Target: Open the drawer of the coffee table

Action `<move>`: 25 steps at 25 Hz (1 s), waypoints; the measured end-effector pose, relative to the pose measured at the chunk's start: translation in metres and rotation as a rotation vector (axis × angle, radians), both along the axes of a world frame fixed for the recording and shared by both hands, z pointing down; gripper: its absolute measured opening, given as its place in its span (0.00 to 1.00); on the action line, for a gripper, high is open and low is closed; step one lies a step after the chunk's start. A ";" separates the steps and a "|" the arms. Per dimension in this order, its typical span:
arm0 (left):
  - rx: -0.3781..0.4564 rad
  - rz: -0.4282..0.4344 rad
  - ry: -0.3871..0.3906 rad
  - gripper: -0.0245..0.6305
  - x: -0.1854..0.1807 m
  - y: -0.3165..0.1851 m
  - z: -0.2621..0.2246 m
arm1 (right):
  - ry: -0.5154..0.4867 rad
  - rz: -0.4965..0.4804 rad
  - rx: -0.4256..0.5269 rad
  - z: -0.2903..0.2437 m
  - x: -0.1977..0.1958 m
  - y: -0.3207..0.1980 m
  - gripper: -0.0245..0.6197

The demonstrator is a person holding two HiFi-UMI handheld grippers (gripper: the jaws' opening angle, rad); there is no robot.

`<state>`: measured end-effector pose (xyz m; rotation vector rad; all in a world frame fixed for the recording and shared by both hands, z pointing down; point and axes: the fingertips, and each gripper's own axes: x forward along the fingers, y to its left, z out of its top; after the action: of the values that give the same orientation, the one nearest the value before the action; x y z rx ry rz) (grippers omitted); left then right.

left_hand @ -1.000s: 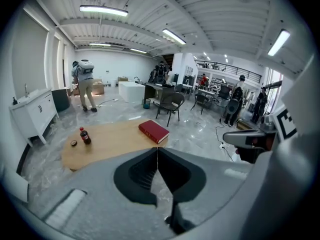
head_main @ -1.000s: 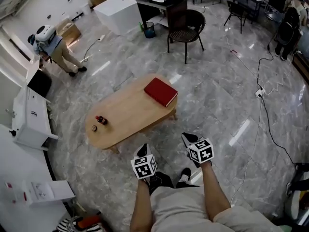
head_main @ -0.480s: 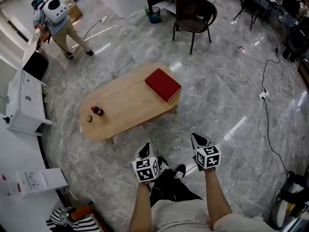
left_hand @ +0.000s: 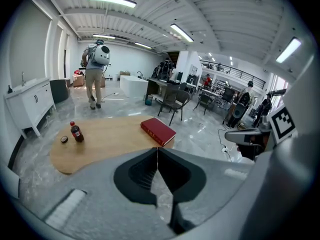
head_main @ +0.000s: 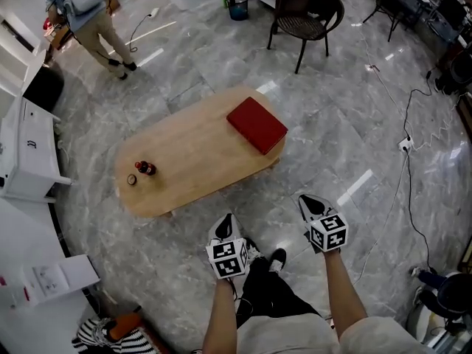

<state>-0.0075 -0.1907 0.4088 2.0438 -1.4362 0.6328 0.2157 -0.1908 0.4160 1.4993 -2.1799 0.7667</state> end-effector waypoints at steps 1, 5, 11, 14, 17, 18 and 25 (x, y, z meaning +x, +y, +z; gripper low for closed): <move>-0.010 -0.002 0.004 0.05 -0.004 -0.004 0.005 | -0.002 -0.001 0.000 0.003 -0.005 -0.006 0.06; -0.045 -0.013 0.019 0.05 -0.027 -0.020 0.020 | -0.012 0.009 -0.005 0.009 -0.024 -0.027 0.06; -0.072 -0.029 0.030 0.05 -0.044 -0.043 0.036 | -0.002 0.008 -0.005 0.019 -0.038 -0.057 0.06; -0.079 -0.029 0.032 0.05 -0.044 -0.047 0.043 | 0.002 0.004 -0.001 0.024 -0.038 -0.067 0.06; -0.087 -0.055 0.036 0.05 -0.044 -0.049 0.056 | 0.022 -0.017 0.002 0.036 -0.036 -0.076 0.06; -0.089 -0.069 0.036 0.05 -0.044 -0.050 0.061 | 0.024 -0.023 0.003 0.042 -0.035 -0.080 0.06; -0.087 -0.141 0.032 0.05 -0.034 -0.053 0.103 | -0.036 0.012 0.009 0.076 -0.033 -0.103 0.06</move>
<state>-0.0419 -0.2439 0.5122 1.8597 -1.4929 0.5902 0.1827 -0.2937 0.4920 1.5148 -2.2054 0.7953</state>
